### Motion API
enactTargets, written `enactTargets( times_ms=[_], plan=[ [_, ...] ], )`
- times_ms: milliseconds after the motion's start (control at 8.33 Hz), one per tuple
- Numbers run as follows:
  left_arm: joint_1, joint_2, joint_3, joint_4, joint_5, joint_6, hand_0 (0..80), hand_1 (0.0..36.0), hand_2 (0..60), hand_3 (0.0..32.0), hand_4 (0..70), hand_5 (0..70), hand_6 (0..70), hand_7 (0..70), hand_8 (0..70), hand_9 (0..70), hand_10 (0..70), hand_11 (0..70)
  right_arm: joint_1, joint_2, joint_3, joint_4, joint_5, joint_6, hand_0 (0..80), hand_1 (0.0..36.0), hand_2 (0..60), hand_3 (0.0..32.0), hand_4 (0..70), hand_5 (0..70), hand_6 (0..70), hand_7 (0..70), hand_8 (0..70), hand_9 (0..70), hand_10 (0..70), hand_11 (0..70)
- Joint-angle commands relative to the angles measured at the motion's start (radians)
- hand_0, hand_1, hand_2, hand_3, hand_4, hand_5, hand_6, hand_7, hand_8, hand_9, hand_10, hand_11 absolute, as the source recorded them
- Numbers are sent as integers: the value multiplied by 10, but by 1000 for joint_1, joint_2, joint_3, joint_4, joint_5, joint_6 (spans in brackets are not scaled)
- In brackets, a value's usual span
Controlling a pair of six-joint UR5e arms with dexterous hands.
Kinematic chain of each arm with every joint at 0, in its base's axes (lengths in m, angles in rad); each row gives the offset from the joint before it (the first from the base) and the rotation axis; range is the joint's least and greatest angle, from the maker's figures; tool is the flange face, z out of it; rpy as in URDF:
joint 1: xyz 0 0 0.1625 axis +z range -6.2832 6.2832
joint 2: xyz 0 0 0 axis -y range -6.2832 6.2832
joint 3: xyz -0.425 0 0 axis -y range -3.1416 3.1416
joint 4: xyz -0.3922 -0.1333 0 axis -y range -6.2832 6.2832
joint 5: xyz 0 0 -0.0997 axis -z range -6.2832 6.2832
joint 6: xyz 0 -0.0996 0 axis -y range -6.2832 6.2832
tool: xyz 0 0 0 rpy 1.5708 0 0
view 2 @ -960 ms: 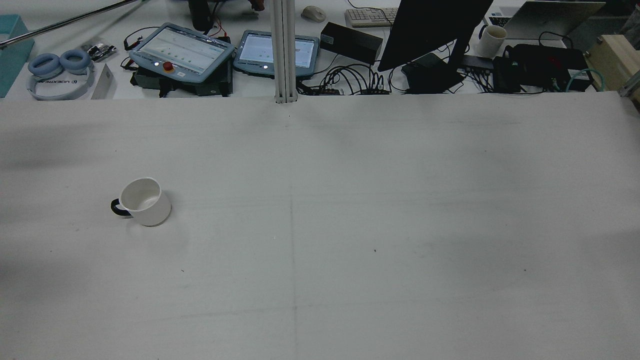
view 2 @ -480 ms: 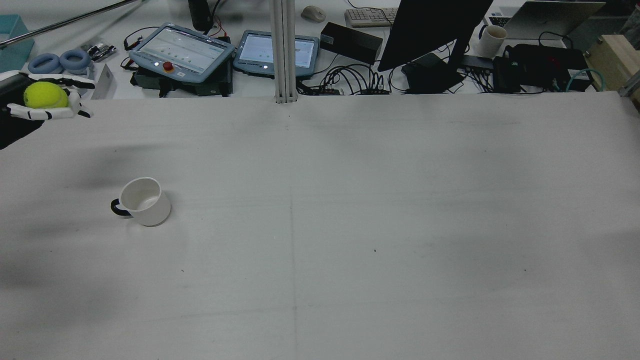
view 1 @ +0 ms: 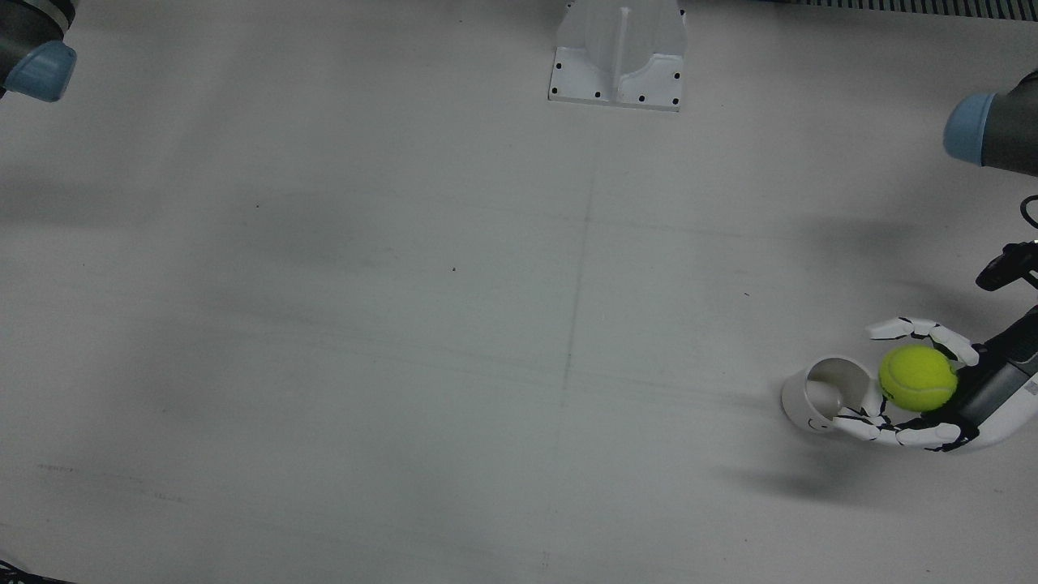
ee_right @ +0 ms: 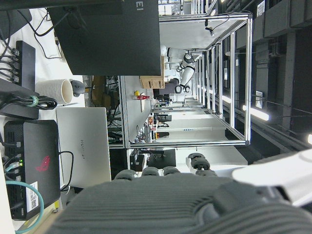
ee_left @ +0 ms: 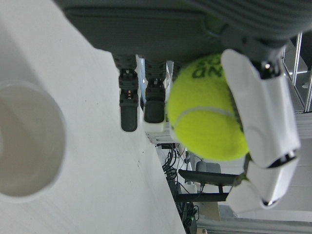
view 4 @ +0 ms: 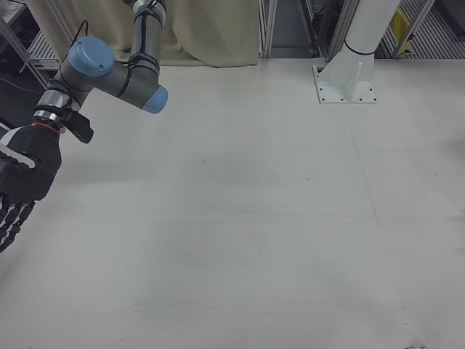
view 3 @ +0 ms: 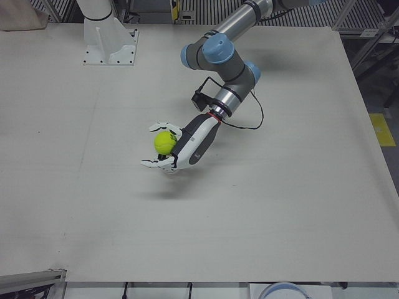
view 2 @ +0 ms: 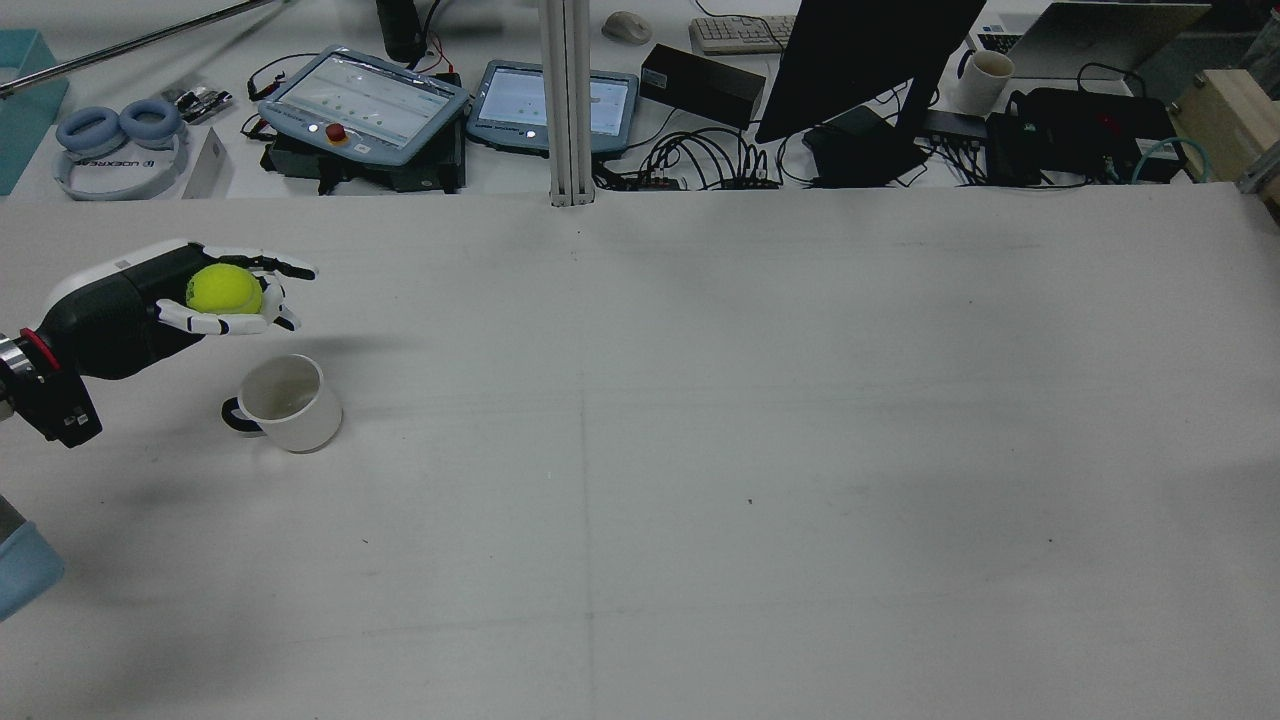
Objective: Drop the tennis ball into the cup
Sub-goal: 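Open the left hand fingers to release the ball into the mug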
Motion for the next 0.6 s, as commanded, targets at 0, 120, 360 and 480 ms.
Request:
enactTargets(
  times_ms=[0, 120, 360, 480],
  plan=[
    [10, -2, 1, 0, -2, 10, 472, 154, 366, 0, 389, 125, 557, 700, 407, 603, 225, 331, 0, 0, 0, 0, 0, 0, 0, 0, 0, 0, 0, 0, 0, 0, 0, 0, 0, 0],
    [5, 1, 6, -1, -5, 3, 460, 143, 394, 0, 384, 119, 548, 700, 399, 591, 217, 318, 0, 0, 1, 0, 0, 0, 0, 0, 0, 0, 0, 0, 0, 0, 0, 0, 0, 0],
    [3, 12, 3, -15, -5, 1, 432, 127, 391, 0, 370, 103, 487, 700, 371, 562, 202, 294, 0, 0, 1, 0, 0, 0, 0, 0, 0, 0, 0, 0, 0, 0, 0, 0, 0, 0],
    [3, 13, 3, -18, -5, 3, 463, 142, 244, 0, 309, 62, 267, 658, 198, 353, 98, 147, 0, 0, 1, 0, 0, 0, 0, 0, 0, 0, 0, 0, 0, 0, 0, 0, 0, 0]
  ],
)
